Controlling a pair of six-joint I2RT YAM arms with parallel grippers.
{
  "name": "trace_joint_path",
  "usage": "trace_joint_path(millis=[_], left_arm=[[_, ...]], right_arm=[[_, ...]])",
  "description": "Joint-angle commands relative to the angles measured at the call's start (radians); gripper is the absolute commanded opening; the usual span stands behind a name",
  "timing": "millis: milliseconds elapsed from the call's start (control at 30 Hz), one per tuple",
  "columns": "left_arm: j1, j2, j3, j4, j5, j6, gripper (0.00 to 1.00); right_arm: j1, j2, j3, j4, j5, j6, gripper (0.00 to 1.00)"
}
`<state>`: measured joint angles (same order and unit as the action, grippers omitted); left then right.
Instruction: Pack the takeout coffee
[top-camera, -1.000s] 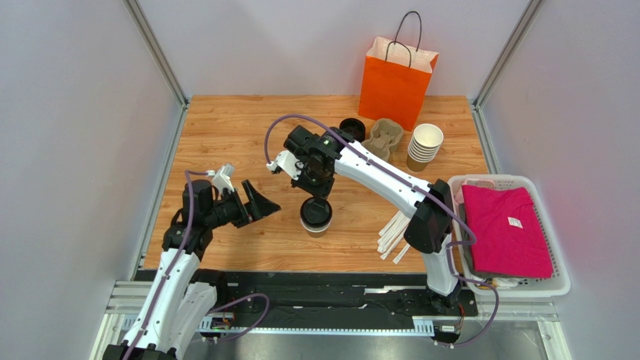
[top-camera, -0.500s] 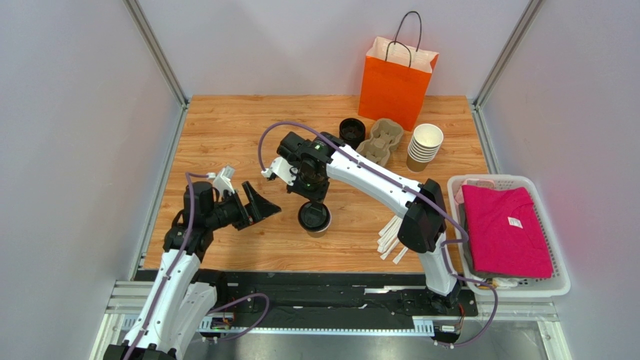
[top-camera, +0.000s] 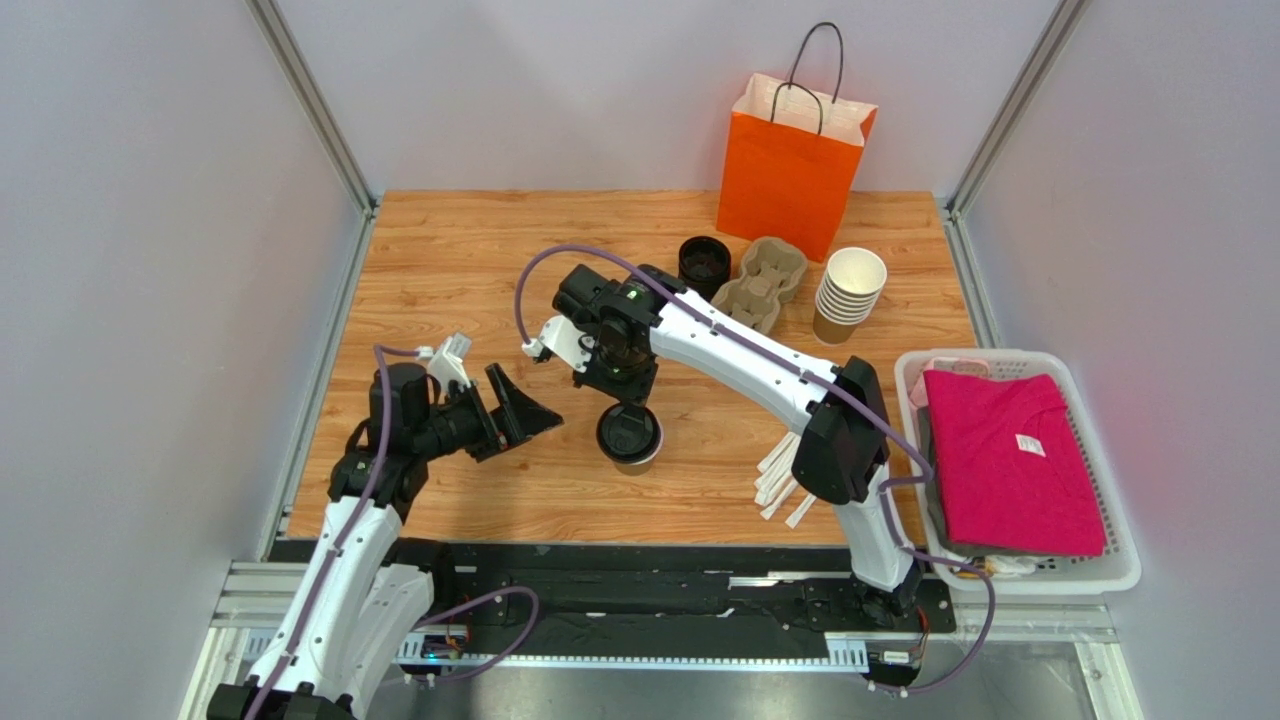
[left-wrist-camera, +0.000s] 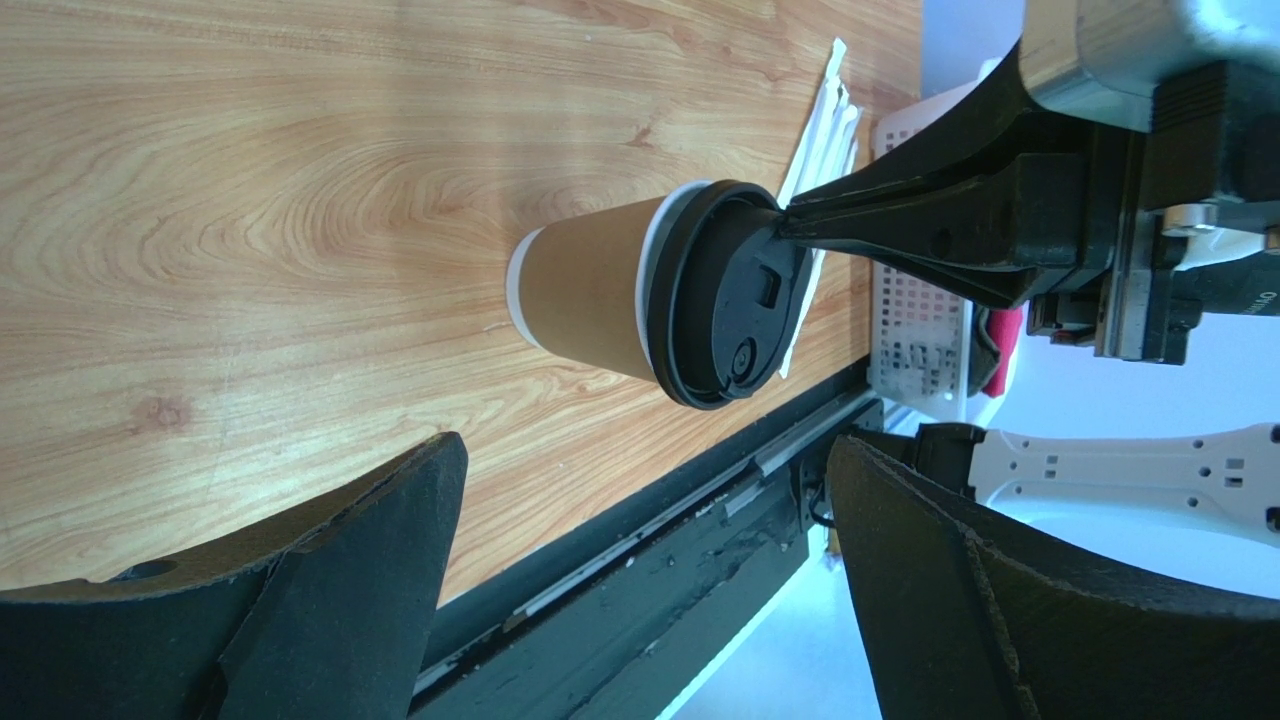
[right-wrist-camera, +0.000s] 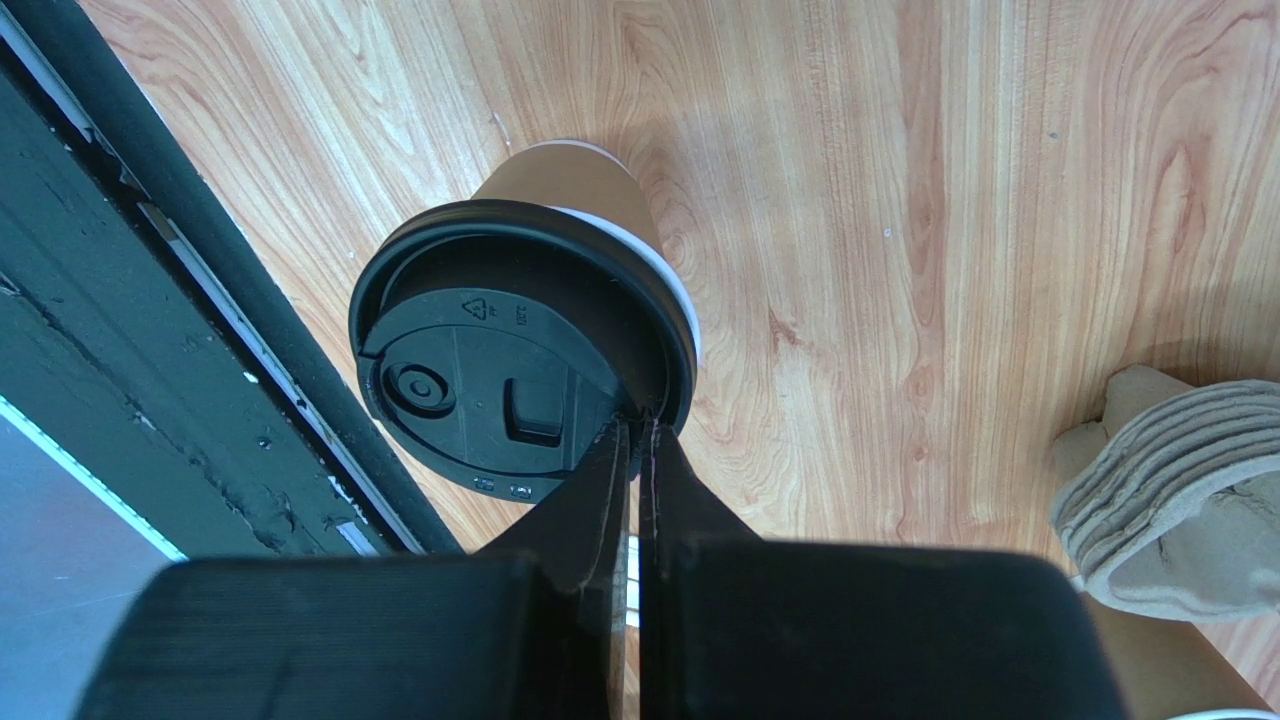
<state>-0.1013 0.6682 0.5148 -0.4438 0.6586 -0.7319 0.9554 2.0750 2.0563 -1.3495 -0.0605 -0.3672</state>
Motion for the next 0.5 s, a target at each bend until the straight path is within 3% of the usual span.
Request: trace_joint_path(millis=[0,467], left_arm=[[0.006,-0.002,-0.002,0.037,0.019,-0.009,0.99],[0.006,0.011,-0.007,0.036,0.009,-0.004,0.99]], right_arm=[[0.003,0.019,0.038,-0.040,0.013,-0.029,0.00],[-0.032,0.046,0.038,-0.050,0.014,-0.044,0.00]])
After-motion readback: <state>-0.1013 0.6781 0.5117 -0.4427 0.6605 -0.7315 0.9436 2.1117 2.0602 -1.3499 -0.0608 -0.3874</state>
